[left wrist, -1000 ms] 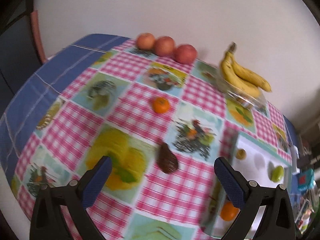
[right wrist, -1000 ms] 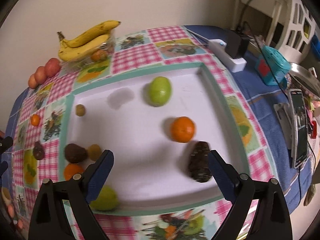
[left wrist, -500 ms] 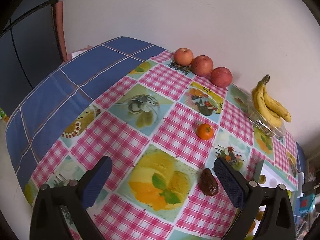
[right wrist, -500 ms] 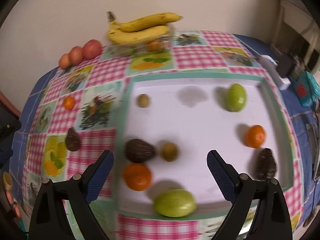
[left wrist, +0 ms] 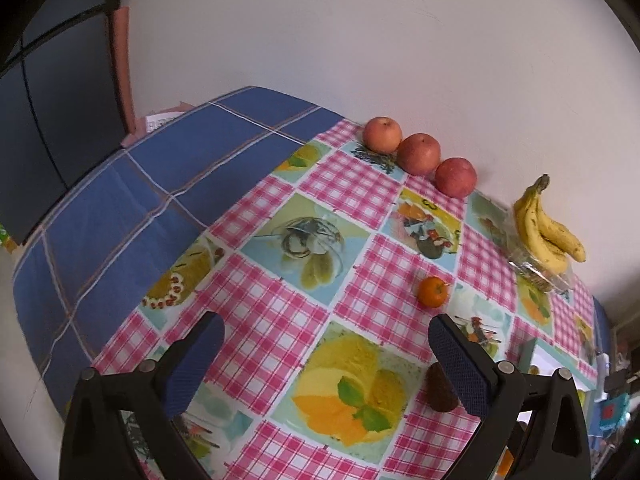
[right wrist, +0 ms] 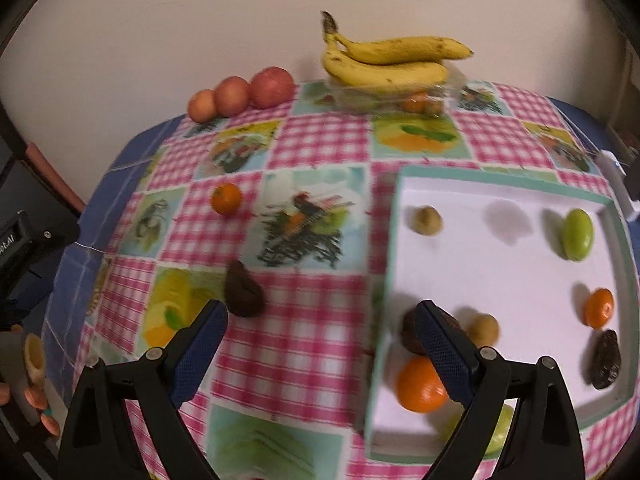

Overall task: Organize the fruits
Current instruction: 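Withdraw both open tools from the tray toward the remaining avocado and mandarin, then grasp the dark avocado with the right tool while the left tool grasps the mandarin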

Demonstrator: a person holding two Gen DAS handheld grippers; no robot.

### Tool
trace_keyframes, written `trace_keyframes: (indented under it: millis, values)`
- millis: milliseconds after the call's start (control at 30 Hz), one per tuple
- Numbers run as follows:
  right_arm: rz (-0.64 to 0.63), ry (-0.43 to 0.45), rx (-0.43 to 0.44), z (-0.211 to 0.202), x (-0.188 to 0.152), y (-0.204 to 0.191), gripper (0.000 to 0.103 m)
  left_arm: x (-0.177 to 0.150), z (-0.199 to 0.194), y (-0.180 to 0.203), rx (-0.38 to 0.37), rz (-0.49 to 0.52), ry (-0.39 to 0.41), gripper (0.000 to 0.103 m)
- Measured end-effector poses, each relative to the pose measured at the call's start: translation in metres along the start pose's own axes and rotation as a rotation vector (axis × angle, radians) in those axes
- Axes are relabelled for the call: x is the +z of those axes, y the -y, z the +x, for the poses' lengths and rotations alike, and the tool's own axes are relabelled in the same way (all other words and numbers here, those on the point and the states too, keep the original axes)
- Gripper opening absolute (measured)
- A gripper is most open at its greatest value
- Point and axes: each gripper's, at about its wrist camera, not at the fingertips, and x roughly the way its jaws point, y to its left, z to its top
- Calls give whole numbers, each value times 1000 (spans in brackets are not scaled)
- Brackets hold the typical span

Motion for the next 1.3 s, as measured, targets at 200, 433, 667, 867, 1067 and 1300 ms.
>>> trace_keyframes:
  millis: [200, 433, 667, 867, 1067, 1300]
  values:
    - [-34, 32, 26, 2, 11, -15, 94, 3, 12, 3, -62, 9, -31, 103]
    - [-58, 5, 20, 24, 16, -23, 94, 0, 38, 4, -53, 21, -75, 102]
    - [-100, -48, 5, 54, 14, -33, 94, -6, 67, -3, -23, 12, -142, 102]
    - [-113, -92, 13, 76, 7, -39, 94, -17, 92, -10, 48, -4, -233, 102]
    - [-124, -105, 4, 85, 3, -41, 79, -19, 94, -16, 93, -23, -243, 102]
    - [-145, -99, 23, 84, 2, -46, 64, -21, 94, -15, 101, -15, -250, 102]
